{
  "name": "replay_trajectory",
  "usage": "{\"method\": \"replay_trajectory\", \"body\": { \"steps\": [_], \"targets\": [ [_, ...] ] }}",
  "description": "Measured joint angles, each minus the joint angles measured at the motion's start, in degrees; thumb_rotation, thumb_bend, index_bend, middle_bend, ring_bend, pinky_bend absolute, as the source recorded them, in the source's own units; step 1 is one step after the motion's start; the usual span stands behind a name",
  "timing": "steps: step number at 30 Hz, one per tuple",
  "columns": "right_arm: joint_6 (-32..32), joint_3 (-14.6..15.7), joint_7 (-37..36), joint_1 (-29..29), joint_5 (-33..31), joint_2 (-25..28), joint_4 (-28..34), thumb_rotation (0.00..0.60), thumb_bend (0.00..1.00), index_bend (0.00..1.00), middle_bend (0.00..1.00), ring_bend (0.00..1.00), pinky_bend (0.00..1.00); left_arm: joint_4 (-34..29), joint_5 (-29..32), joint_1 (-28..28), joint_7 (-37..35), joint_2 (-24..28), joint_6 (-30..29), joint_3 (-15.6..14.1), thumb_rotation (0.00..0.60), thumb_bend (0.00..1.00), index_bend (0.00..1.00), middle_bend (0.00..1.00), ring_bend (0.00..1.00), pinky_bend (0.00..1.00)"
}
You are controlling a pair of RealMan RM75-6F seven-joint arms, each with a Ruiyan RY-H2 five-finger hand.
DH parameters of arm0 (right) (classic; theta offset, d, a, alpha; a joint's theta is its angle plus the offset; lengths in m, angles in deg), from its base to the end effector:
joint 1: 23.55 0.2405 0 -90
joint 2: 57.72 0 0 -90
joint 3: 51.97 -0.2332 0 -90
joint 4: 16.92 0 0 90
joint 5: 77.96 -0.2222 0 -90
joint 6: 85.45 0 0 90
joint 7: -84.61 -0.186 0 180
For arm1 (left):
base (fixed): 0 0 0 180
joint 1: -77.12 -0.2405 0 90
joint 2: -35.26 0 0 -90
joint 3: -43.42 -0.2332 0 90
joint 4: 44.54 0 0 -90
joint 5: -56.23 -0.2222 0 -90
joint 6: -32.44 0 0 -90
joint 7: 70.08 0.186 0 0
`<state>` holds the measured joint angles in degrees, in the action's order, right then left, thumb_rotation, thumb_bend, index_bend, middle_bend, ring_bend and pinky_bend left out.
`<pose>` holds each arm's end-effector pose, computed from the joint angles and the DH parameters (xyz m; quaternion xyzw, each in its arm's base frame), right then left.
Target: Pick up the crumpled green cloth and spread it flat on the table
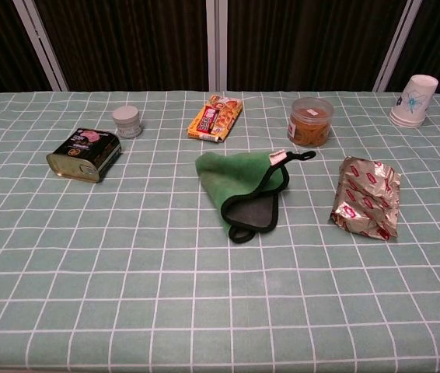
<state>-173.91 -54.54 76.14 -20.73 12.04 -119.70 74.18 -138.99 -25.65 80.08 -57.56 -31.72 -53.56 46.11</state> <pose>-0.2947 -0.2107 0.1550 0.5809 -0.3934 0.4332 0.5658 -0.3004 0.2104 0.1253 -0.5918 -0.3728 -0.3273 0.6353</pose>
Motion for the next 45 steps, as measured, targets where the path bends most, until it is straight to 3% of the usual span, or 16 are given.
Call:
{"method": "replay_trajectory", "body": {
  "steps": [17,21,28,36,45],
  "targets": [
    [0.21,0.51,-1.94,0.16,1.26,0.56,0.20,0.600,0.11,0.11,0.03,0.00,0.00,-0.46,-0.96,0.02,0.07,-0.03,-0.90,0.10,0.600,0.06,0.29,0.24,0.18,0.30],
    [1.64,0.26,-2.17,1.27,1.36,0.34,0.92,0.600,0.11,0.20,0.05,0.00,0.00,-0.71,-1.21,0.05,0.13,0.00,-1.16,0.21,0.600,0.06,0.29,0.24,0.18,0.30],
    [8.86,-1.63,1.30,6.79,0.44,-1.35,3.24,0.600,0.11,0.29,0.10,0.00,0.00,-0.52,-1.49,0.49,-0.15,-0.13,-1.22,0.70,0.600,0.06,0.29,0.24,0.18,0.30],
    [21.44,-5.03,6.16,16.23,-4.20,-7.16,4.32,0.600,0.11,0.31,0.10,0.00,0.00,0.20,-1.79,0.87,-0.61,-0.62,-1.00,0.77,0.600,0.06,0.29,0.24,0.18,0.30],
    [32.73,-8.88,10.87,28.06,-11.07,-20.39,-5.29,0.600,0.11,0.31,0.09,0.00,0.00,0.89,-1.59,1.39,-0.95,-0.80,-0.46,1.06,0.600,0.06,0.29,0.24,0.18,0.30]
  ]
}}
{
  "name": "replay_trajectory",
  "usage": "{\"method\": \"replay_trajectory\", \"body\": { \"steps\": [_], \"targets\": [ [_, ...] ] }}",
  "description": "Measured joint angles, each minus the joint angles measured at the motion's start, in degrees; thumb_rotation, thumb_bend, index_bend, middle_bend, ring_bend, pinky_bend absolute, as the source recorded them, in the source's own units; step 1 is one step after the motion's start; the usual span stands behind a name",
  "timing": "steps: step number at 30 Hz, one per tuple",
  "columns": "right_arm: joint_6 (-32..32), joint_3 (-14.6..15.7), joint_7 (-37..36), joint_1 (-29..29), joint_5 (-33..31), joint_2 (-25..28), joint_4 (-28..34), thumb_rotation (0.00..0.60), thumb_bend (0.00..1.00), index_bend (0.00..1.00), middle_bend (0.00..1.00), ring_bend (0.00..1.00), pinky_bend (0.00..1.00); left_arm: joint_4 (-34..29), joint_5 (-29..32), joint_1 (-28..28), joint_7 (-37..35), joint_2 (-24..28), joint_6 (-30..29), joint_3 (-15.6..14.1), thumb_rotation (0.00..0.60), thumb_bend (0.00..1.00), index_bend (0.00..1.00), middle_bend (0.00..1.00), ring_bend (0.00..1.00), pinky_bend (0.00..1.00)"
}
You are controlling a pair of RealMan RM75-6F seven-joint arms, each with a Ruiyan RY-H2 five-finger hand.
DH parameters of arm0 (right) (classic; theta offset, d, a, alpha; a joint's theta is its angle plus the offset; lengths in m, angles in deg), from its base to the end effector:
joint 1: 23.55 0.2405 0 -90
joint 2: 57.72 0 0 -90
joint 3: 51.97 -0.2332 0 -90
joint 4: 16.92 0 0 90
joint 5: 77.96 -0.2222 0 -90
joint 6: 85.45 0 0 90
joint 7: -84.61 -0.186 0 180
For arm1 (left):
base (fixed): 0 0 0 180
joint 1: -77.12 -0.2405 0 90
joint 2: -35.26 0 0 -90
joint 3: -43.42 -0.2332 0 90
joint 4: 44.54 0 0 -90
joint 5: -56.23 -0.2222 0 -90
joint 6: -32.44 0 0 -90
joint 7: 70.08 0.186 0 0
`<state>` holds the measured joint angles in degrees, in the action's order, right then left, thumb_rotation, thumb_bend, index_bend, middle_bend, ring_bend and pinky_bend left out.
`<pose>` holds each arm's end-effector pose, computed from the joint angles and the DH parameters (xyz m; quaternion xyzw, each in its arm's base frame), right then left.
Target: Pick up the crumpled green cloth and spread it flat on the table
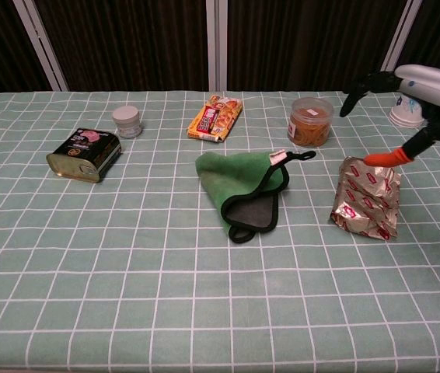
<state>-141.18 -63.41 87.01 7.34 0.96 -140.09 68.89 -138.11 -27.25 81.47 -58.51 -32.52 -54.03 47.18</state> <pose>-0.1676 -0.3474 -0.0065 0.7034 -0.4236 0.4148 0.3922 -0.2898 0.2220 0.1257 -0.5949 -0.3563 -0.3535 0.6278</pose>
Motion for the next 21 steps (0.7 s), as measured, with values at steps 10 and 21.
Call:
{"method": "replay_trajectory", "body": {
  "steps": [10,21],
  "targets": [
    [8.28,-2.34,1.29,9.35,-4.66,-14.00,-17.32,0.600,0.16,0.32,0.09,0.00,0.00,0.60,1.84,0.36,-0.42,-0.16,1.17,0.48,0.600,0.06,0.29,0.24,0.18,0.30],
    [12.00,-3.99,-2.82,16.99,-5.14,-22.78,-28.69,0.600,0.24,0.45,0.13,0.01,0.00,2.03,2.72,0.68,-1.36,-0.75,1.87,0.70,0.600,0.06,0.29,0.24,0.18,0.30]
  ]
}}
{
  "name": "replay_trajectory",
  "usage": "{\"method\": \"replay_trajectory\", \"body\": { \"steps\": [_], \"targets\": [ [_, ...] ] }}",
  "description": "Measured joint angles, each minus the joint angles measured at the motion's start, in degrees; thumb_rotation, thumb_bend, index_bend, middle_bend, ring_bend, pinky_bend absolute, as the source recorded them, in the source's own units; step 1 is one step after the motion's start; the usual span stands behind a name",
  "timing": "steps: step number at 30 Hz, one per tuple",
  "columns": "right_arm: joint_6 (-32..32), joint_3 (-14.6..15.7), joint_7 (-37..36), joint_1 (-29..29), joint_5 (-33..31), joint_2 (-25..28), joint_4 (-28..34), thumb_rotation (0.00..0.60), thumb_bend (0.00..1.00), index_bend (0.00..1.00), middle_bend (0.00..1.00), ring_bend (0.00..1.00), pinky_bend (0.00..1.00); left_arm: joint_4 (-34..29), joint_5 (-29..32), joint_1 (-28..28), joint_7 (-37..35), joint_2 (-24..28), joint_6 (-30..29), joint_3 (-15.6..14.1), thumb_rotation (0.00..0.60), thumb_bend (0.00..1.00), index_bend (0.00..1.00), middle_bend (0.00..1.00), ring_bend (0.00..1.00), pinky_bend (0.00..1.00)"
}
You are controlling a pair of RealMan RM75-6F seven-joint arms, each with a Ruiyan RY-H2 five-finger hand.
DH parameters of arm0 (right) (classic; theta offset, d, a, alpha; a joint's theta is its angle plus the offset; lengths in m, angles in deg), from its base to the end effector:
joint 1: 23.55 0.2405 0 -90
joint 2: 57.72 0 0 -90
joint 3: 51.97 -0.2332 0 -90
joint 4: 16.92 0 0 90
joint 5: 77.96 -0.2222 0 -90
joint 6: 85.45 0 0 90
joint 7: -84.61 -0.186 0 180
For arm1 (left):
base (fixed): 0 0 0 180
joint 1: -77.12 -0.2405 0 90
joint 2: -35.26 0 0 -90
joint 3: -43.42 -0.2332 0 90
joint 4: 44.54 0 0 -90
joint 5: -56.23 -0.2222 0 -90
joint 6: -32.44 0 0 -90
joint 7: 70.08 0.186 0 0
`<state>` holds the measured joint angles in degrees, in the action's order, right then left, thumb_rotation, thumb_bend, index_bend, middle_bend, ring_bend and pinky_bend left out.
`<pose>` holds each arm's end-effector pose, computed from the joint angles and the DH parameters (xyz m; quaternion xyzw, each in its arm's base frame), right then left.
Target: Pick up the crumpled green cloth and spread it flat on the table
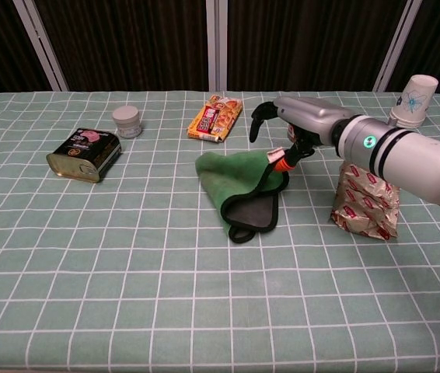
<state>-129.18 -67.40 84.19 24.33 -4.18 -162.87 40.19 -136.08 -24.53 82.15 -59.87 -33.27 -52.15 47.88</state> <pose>-0.1108 -0.4110 -0.1077 0.7354 -0.4242 0.3889 0.3578 -0.3024 0.2283 0.1245 -0.5862 -0.3711 -0.3434 0.6330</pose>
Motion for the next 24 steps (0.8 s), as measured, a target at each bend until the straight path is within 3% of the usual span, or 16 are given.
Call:
{"method": "replay_trajectory", "body": {
  "steps": [3,6,15,24],
  "targets": [
    [-0.60,-0.19,-0.60,0.59,0.20,-1.16,-1.63,0.600,0.34,0.70,0.22,0.05,0.00,0.17,-0.02,0.39,-0.36,-0.23,0.41,0.14,0.600,0.06,0.29,0.24,0.18,0.30],
    [-1.90,-0.52,-0.26,1.05,0.04,-2.24,-2.90,0.600,0.41,0.82,0.27,0.08,0.00,0.16,-0.25,1.12,-1.37,-0.49,0.99,0.51,0.600,0.06,0.29,0.24,0.18,0.30],
    [-2.87,-3.37,1.82,2.63,-1.65,0.42,4.77,0.600,0.45,0.84,0.27,0.08,0.00,0.79,-0.85,7.61,-8.23,-2.19,6.84,3.96,0.600,0.06,0.30,0.24,0.18,0.30],
    [-4.00,-8.91,15.44,7.59,-9.81,2.69,12.90,0.600,0.45,0.83,0.25,0.06,0.00,3.08,3.50,16.52,-20.42,-8.04,16.83,9.52,0.600,0.05,0.32,0.24,0.18,0.35]
  ]
}}
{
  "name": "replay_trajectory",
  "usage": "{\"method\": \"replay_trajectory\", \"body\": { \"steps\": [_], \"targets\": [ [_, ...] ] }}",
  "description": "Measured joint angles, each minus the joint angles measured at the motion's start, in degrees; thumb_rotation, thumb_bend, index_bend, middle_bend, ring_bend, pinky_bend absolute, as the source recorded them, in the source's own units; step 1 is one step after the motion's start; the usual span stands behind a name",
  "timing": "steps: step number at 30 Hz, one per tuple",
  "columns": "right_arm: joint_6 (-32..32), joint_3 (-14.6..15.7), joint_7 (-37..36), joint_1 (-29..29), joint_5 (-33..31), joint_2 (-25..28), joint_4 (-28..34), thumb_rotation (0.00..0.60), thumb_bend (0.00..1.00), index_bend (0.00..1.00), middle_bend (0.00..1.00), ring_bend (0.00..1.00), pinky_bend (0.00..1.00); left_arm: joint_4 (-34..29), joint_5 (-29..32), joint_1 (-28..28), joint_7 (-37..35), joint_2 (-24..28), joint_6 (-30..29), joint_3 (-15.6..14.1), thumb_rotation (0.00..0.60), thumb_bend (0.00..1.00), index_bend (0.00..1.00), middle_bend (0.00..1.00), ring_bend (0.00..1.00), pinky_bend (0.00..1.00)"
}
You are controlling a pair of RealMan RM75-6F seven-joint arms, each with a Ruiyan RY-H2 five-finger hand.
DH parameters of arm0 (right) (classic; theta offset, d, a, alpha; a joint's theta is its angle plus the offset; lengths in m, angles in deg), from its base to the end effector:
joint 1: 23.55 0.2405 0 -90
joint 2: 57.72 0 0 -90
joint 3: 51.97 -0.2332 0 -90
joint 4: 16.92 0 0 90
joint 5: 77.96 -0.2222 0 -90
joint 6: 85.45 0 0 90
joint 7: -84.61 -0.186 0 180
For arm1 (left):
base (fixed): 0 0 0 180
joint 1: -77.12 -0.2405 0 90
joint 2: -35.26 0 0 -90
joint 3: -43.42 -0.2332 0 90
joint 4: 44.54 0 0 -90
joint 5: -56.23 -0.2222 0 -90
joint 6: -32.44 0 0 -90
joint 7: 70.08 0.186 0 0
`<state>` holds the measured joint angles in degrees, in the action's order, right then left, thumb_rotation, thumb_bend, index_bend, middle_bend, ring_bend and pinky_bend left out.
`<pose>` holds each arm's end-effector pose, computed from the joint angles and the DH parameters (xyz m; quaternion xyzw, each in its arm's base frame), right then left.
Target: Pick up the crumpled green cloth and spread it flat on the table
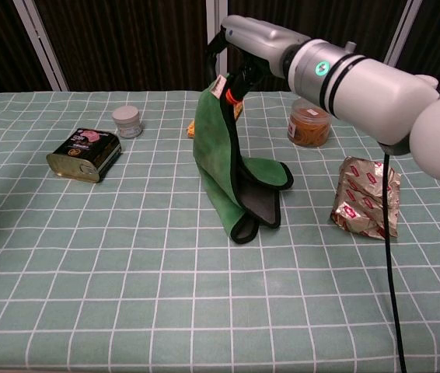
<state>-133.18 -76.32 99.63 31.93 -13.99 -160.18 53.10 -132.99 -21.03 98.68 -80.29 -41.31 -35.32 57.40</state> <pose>-0.0016 -0.4236 -0.0699 0.7184 -0.3736 0.4666 0.3557 -0.2190 0.3375 0.0697 -0.5608 -0.4801 -0.5019 0.4507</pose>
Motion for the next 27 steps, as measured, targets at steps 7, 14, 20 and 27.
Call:
{"method": "replay_trajectory", "body": {
  "steps": [7,14,20,27],
  "targets": [
    [-2.96,-3.96,12.17,6.57,-10.67,-1.83,1.14,0.600,0.46,0.82,0.23,0.05,0.00,3.72,2.47,6.91,-2.55,-4.11,8.96,1.58,0.600,0.00,0.32,0.24,0.18,0.35],
    [-6.68,-6.50,18.81,12.18,-16.26,-4.59,-0.93,0.600,0.47,0.80,0.22,0.03,0.00,5.05,10.13,12.66,0.92,-6.83,16.88,2.60,0.488,0.00,0.32,0.24,0.18,0.35],
    [-10.47,-7.23,23.59,15.15,-17.15,-5.22,-2.84,0.600,0.49,0.80,0.21,0.03,0.00,5.05,16.32,16.23,5.69,-8.01,19.58,3.85,0.312,0.00,0.32,0.24,0.18,0.35],
    [-17.72,-6.81,28.45,16.52,-14.31,-4.39,-2.11,0.600,0.51,0.79,0.20,0.02,0.00,4.65,18.67,17.70,6.03,-7.85,20.19,4.33,0.248,0.00,0.32,0.24,0.18,0.35]
  ]
}}
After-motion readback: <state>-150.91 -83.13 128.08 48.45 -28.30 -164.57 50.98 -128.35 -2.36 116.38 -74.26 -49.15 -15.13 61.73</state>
